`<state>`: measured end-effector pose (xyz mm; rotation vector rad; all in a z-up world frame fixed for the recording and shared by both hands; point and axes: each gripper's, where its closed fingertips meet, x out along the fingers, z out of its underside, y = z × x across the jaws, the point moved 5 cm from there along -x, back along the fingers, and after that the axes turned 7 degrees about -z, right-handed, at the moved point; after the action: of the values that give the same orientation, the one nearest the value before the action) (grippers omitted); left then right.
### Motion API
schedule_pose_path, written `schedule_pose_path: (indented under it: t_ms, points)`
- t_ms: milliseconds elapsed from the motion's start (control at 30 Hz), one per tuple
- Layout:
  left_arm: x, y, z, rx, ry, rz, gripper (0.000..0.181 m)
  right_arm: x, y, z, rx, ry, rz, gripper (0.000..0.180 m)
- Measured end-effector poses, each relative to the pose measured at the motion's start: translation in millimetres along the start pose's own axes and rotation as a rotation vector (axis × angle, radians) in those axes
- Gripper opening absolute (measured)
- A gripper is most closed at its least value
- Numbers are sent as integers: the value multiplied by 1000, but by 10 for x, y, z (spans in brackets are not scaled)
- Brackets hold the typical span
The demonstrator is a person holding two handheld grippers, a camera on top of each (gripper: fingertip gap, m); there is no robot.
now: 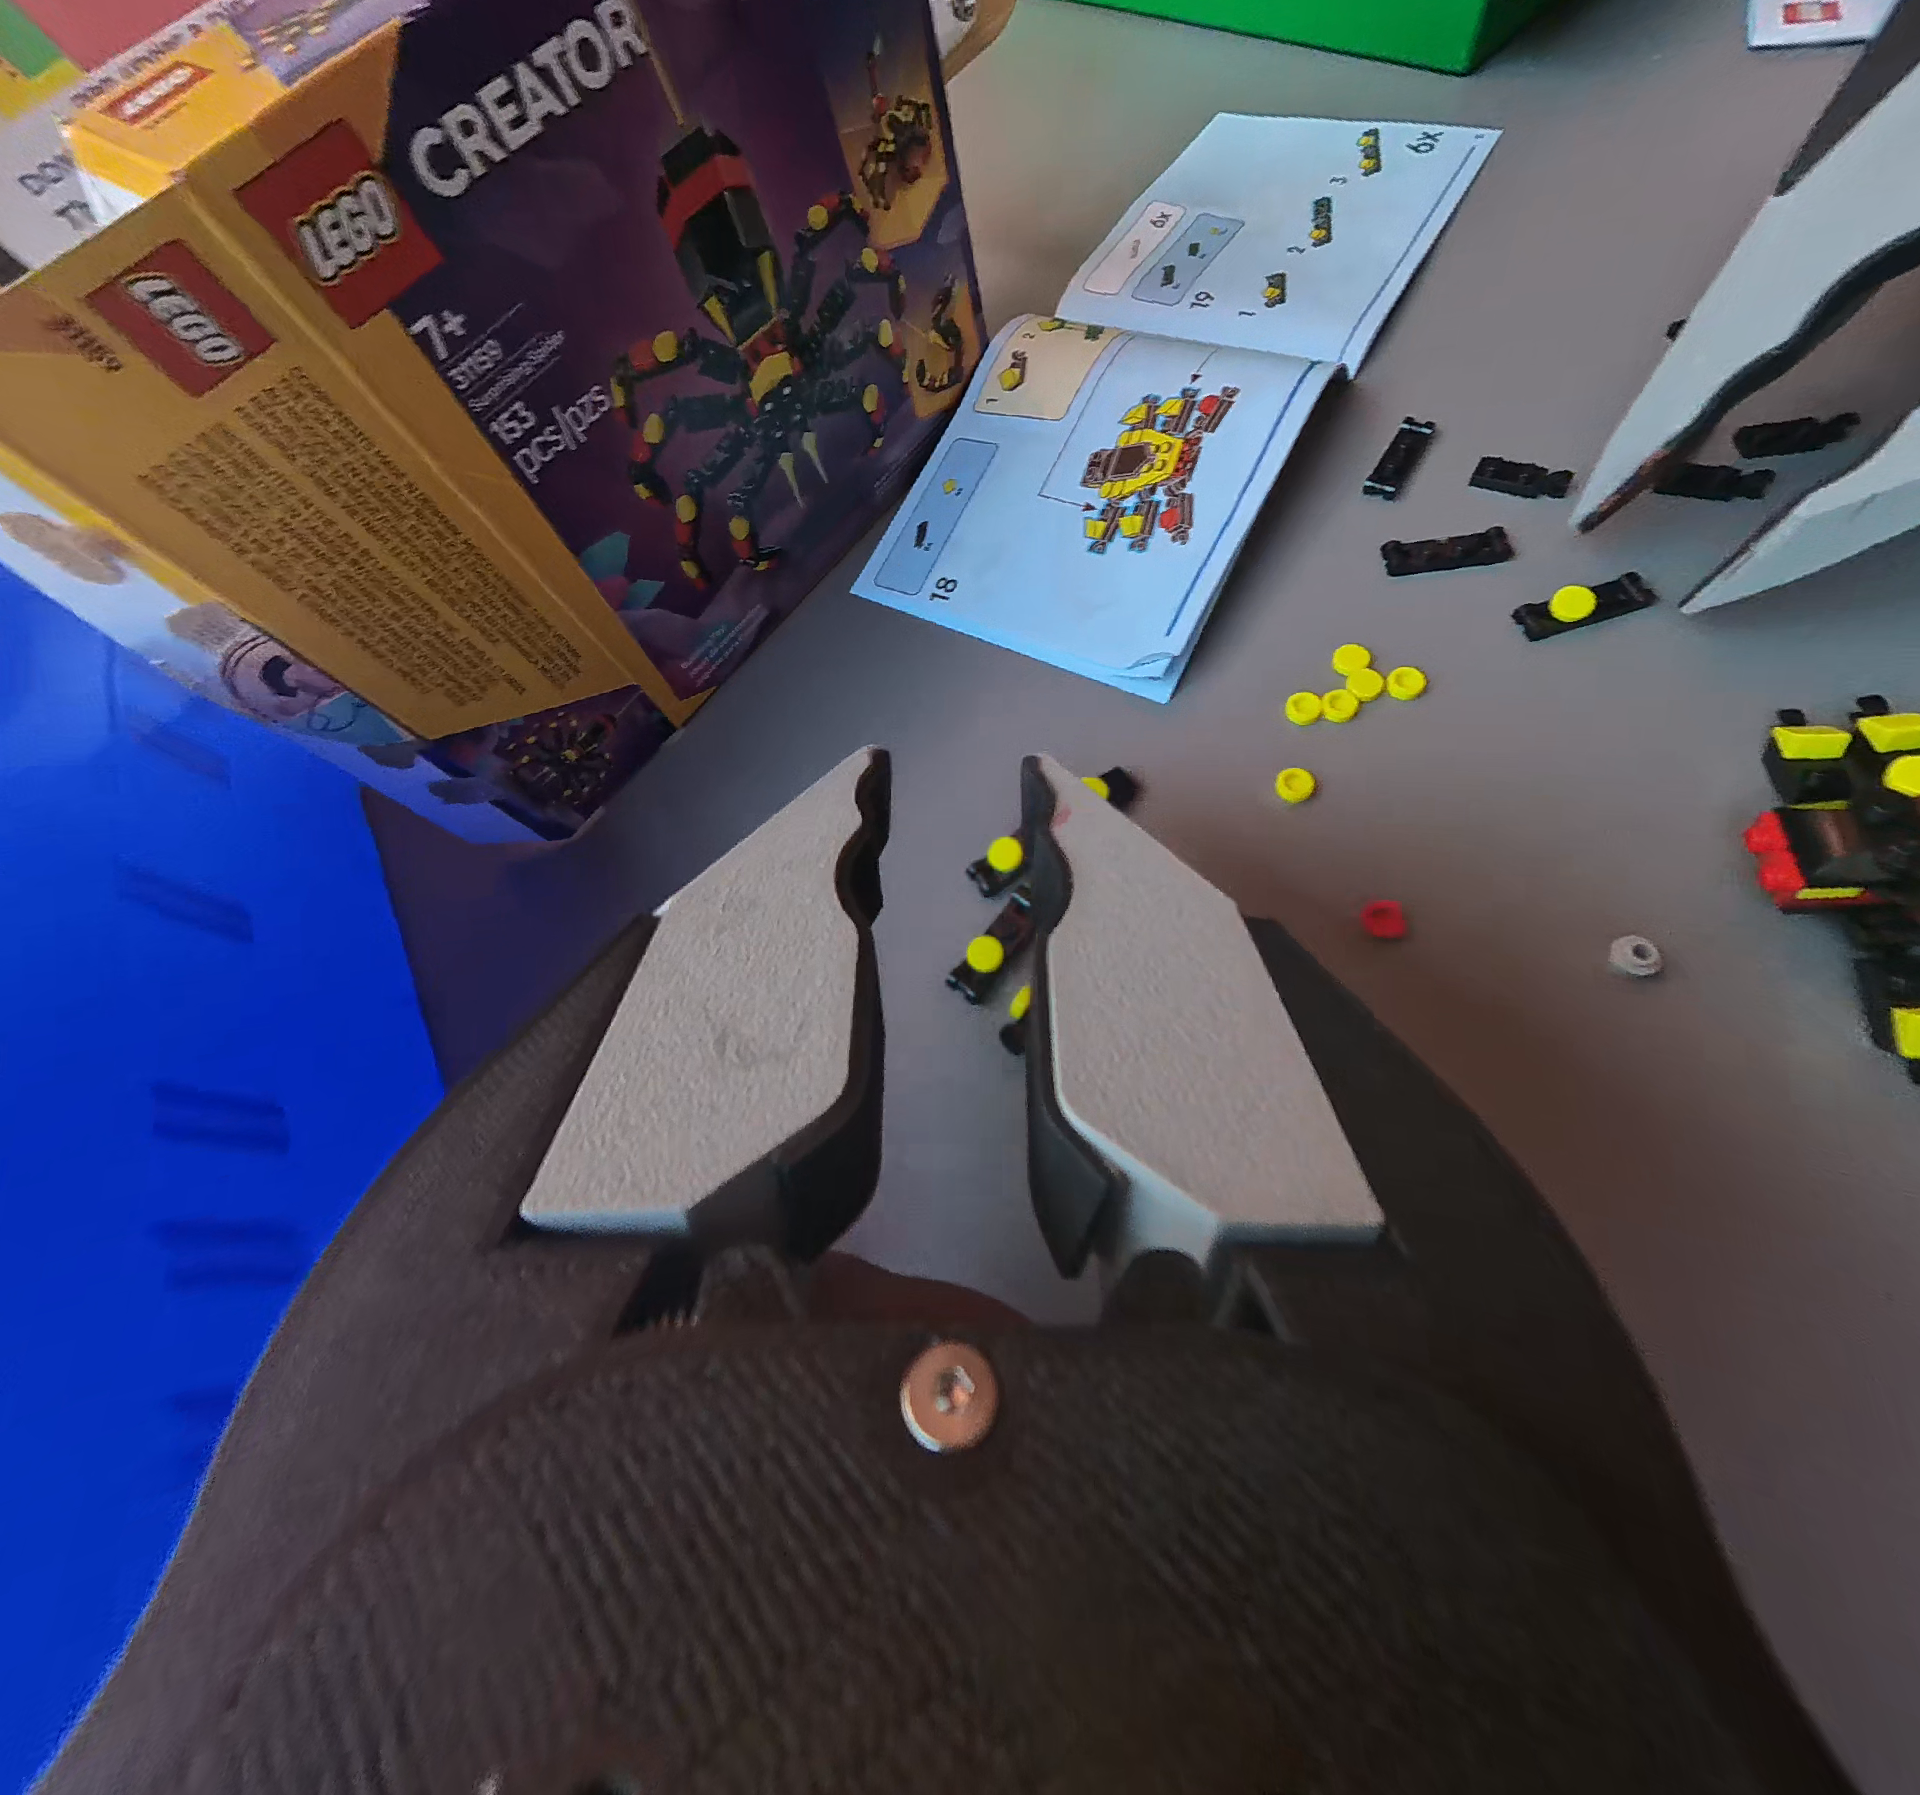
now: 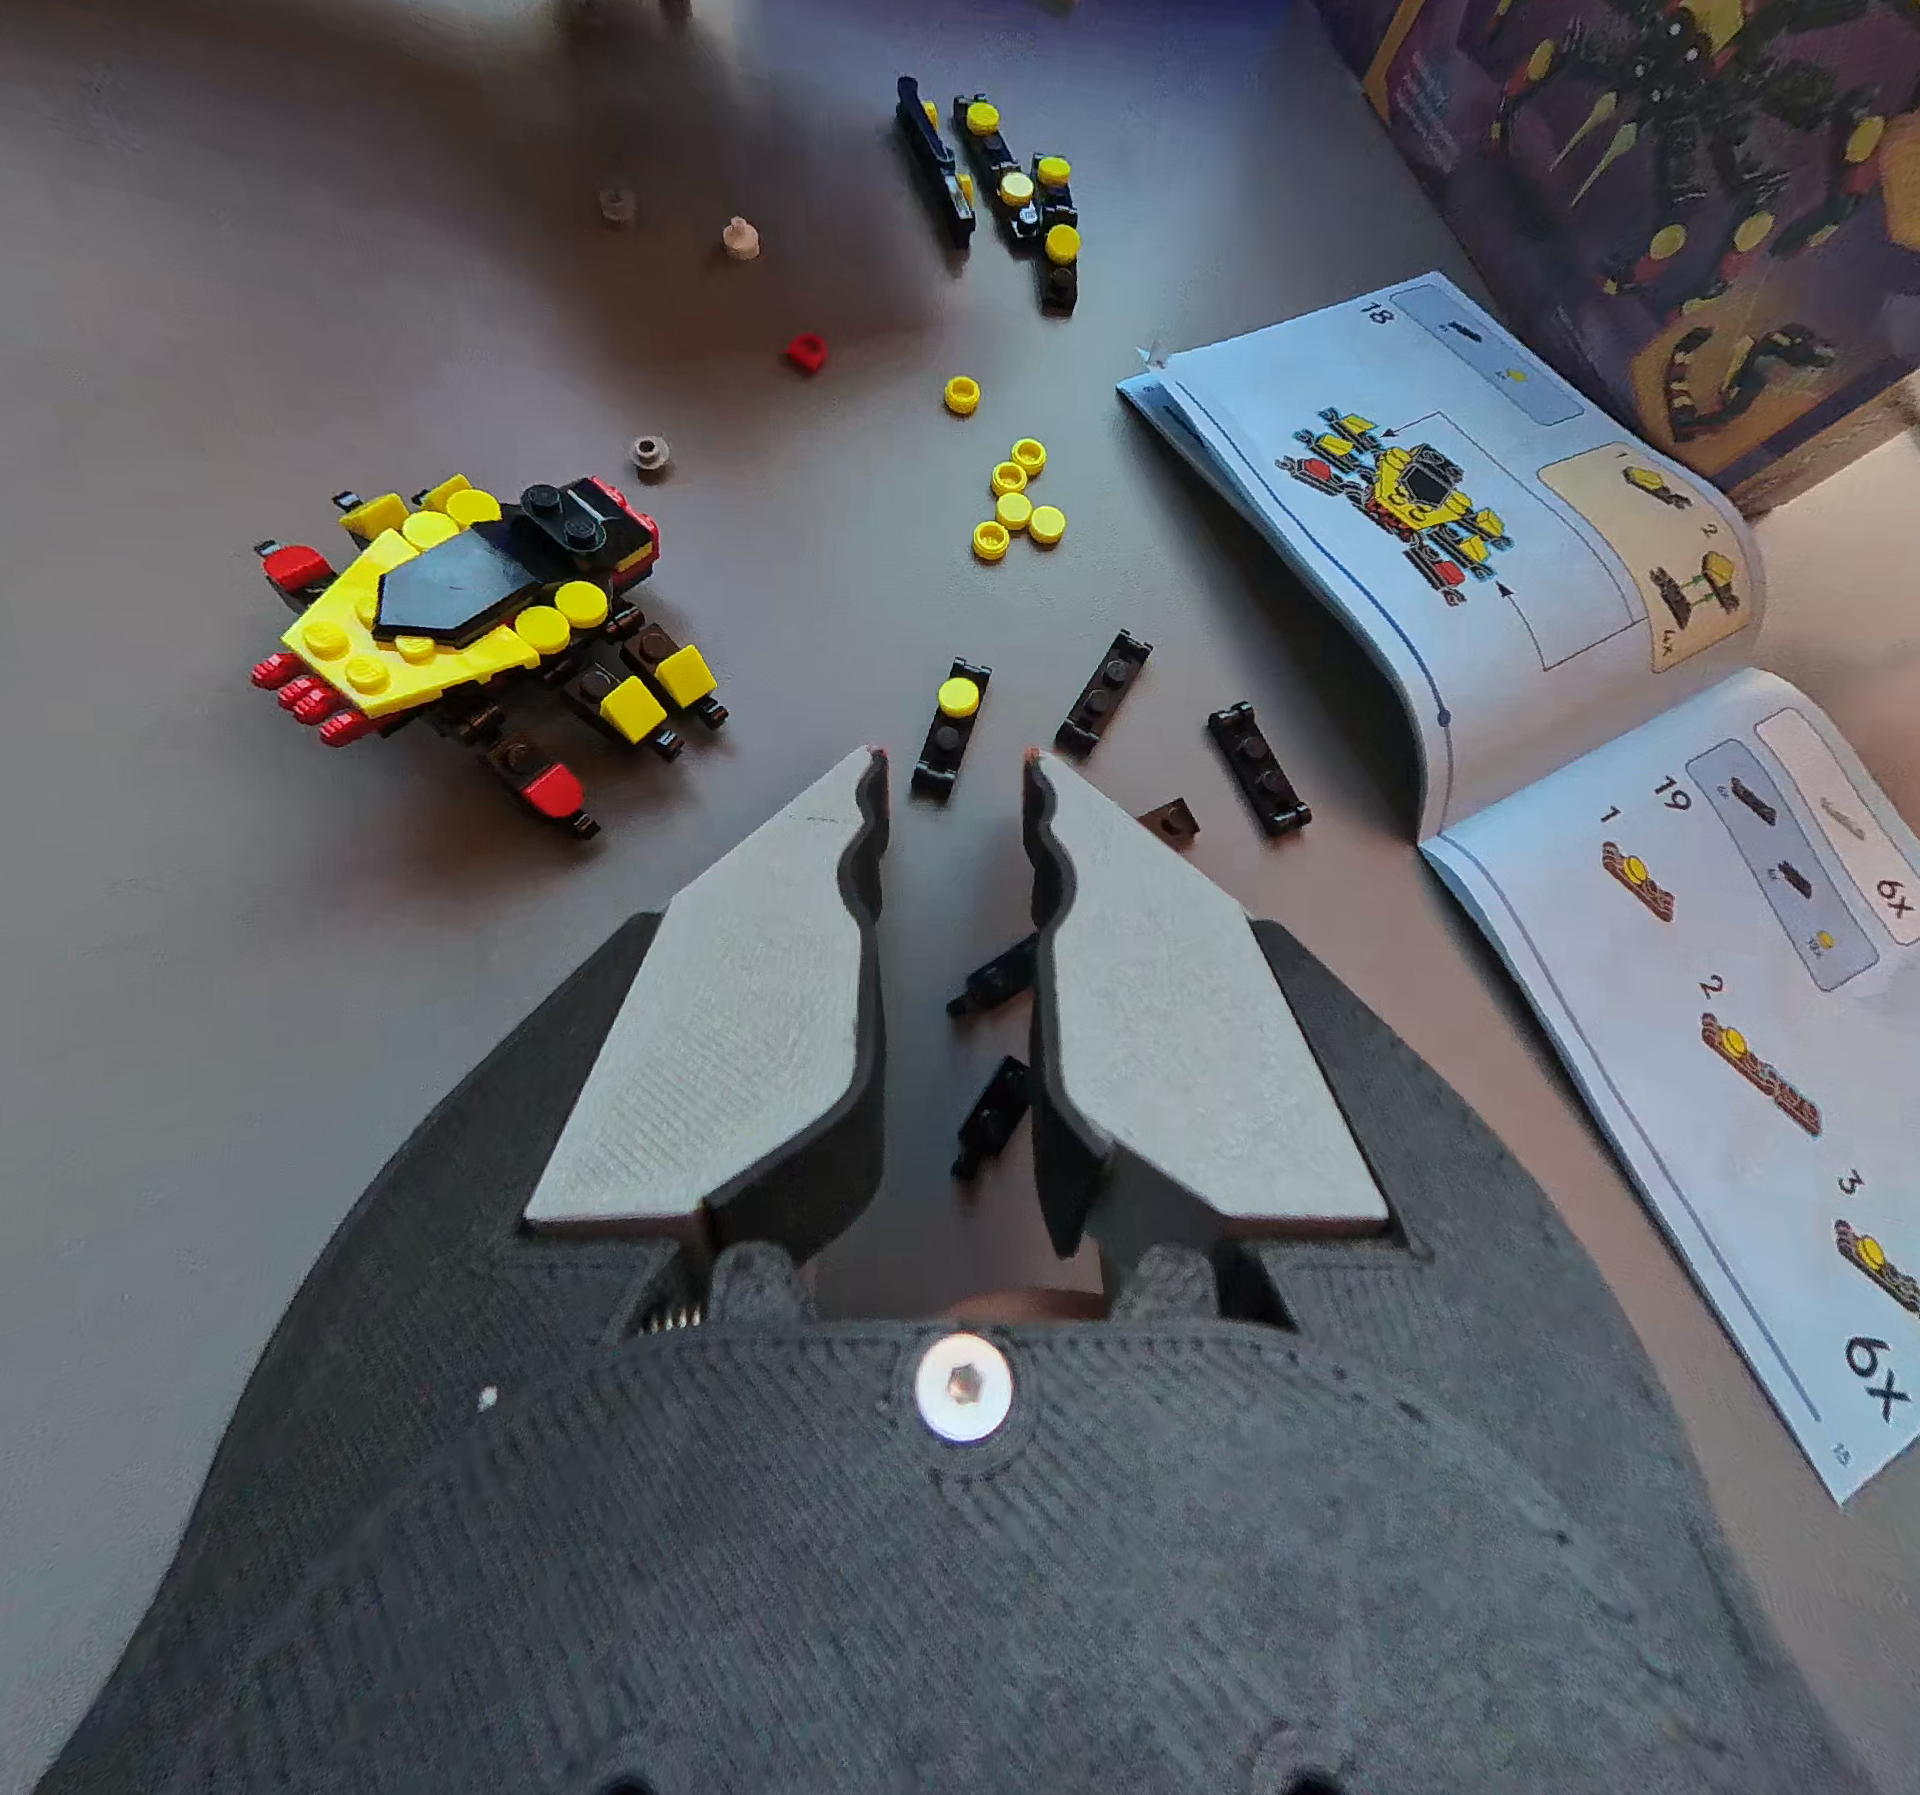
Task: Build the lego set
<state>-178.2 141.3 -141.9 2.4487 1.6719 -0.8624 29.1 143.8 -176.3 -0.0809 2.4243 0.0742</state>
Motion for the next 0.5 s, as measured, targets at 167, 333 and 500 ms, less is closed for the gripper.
schedule_pose_path:
  t_ms: [167, 333, 500]
  points:
    - [-46, -133, -2, -82, 4, -2, 24, 39, -7, 16, -12, -31, -1, 19]
    - [-38, -9, 13, -25, -17, 44, 25, 69, -5, 3, -48, -40, -22, 5]
    - [17, 82, 113, 25, -77, 84, 28, 89, -4, -19, -99, -30, -115, 5]
